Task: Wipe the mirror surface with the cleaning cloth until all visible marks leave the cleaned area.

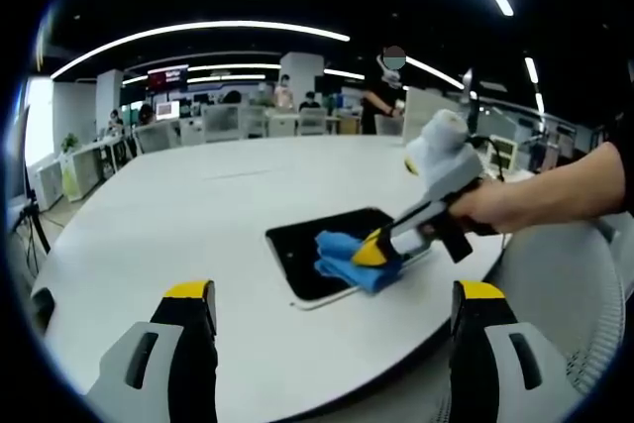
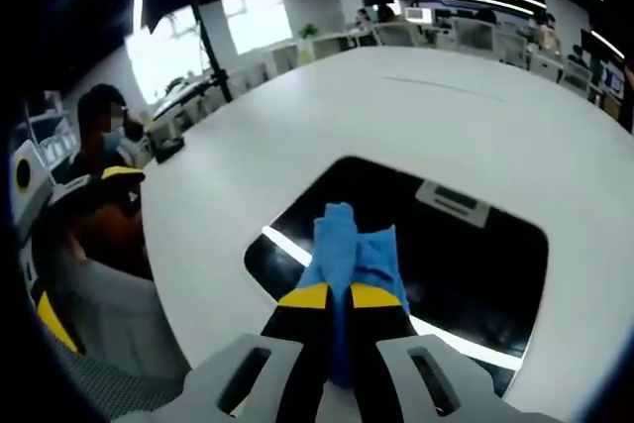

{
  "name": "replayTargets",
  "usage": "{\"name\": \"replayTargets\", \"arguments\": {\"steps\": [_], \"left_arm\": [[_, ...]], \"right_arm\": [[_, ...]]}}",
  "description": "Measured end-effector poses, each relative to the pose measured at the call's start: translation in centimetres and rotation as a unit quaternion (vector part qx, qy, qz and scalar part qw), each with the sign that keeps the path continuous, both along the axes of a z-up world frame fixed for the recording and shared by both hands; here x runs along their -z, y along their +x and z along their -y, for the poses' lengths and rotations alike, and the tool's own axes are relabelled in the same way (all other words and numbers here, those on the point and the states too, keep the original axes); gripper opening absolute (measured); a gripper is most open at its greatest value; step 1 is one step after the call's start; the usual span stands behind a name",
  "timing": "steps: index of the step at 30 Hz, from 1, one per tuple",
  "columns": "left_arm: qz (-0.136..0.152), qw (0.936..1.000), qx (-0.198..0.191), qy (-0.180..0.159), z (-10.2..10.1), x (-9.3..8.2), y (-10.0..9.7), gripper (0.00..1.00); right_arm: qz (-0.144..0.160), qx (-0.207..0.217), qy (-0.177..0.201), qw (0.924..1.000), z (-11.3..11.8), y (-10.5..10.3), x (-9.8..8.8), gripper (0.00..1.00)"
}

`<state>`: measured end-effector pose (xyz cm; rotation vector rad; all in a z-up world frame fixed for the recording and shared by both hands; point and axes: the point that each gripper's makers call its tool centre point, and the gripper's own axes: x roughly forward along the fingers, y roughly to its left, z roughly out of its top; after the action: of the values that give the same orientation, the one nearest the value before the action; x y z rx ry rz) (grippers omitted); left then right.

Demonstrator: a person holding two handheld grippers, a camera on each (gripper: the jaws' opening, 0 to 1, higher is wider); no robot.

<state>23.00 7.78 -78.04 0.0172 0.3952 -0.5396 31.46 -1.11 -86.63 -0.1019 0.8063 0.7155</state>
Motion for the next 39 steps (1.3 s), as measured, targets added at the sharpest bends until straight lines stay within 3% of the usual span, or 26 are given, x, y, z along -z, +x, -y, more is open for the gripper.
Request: {"name": "replayTargets", "arguments": {"steps": [39], "left_arm": [[-0.002,1.0000,0.002,0.000,0.1,0.1,0.0,0.99]], "right_arm": [[-0.013,-0.003,0.037,0.9992,-4.0,0.2,-0.1,0.01]]}}
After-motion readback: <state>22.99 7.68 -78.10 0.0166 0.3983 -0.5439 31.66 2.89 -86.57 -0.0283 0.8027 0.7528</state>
